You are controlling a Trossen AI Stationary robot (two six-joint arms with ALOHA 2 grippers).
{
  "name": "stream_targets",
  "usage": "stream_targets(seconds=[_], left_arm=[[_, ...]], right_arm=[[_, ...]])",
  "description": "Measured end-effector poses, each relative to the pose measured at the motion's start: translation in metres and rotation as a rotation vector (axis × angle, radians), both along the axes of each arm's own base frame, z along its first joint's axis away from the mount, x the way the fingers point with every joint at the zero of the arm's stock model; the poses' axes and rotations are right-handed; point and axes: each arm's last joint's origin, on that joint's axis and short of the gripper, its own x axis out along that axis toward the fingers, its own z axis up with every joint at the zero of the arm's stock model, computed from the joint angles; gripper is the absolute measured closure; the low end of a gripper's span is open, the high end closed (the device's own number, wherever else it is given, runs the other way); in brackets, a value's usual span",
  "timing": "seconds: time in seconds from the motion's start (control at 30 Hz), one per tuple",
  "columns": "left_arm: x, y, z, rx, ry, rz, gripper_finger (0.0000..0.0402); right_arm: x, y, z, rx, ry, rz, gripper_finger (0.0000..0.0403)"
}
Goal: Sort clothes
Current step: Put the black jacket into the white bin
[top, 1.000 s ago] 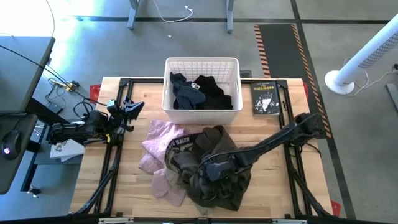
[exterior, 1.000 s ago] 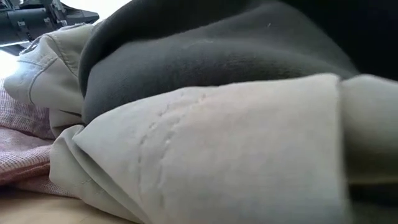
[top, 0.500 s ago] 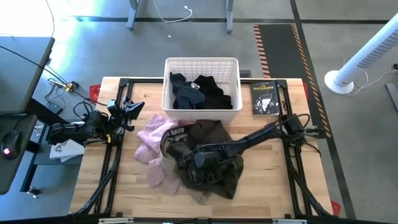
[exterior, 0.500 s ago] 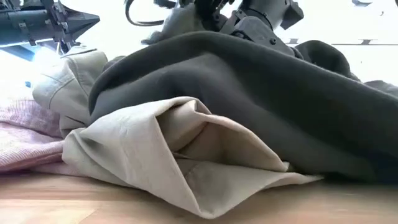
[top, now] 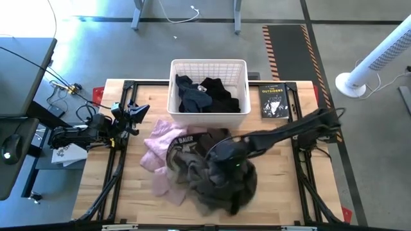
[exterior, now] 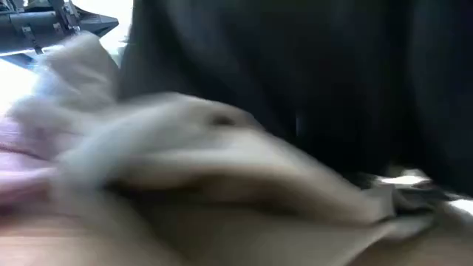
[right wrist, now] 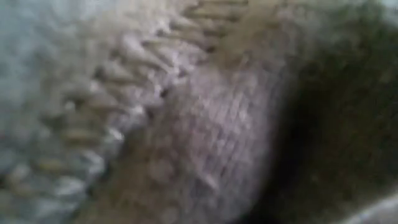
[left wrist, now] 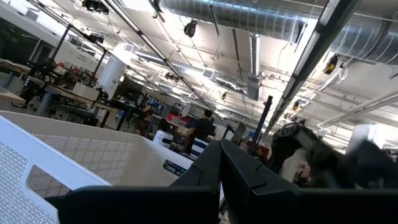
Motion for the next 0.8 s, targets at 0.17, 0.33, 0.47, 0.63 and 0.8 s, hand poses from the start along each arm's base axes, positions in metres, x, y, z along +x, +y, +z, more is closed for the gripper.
stream_targets(seconds=[0.17, 0.33, 0.47, 0.63, 0.8], left_arm=[[0.000, 0.000, 0.000, 0.000, -0.002, -0.002, 0.0401], [0.000, 0.000, 0.001, 0.001, -0.006, -0.002, 0.0401], [0.000, 0.000, 0.001, 0.001, -0.008, -0.002, 0.0401], [-0.001, 0.001, 0.001, -0.009, -0.008, 0.018, 0.0401], [-0.001, 0.001, 0.000, -0.003, 0.000, 0.047, 0.0401]], right_arm=[[-0.035, -0.012, 0.087, 0.092, -0.390, -0.013, 0.0339], [-0.079, -0.038, 0.166, -0.003, -0.923, -0.218, 0.0339], [-0.104, -0.070, 0.209, -0.128, -1.300, -0.511, 0.0339], [-0.115, -0.126, 0.243, -0.209, -1.533, -0.779, 0.0339], [-0.089, -0.191, 0.257, -0.279, -1.352, -0.926, 0.0339]])
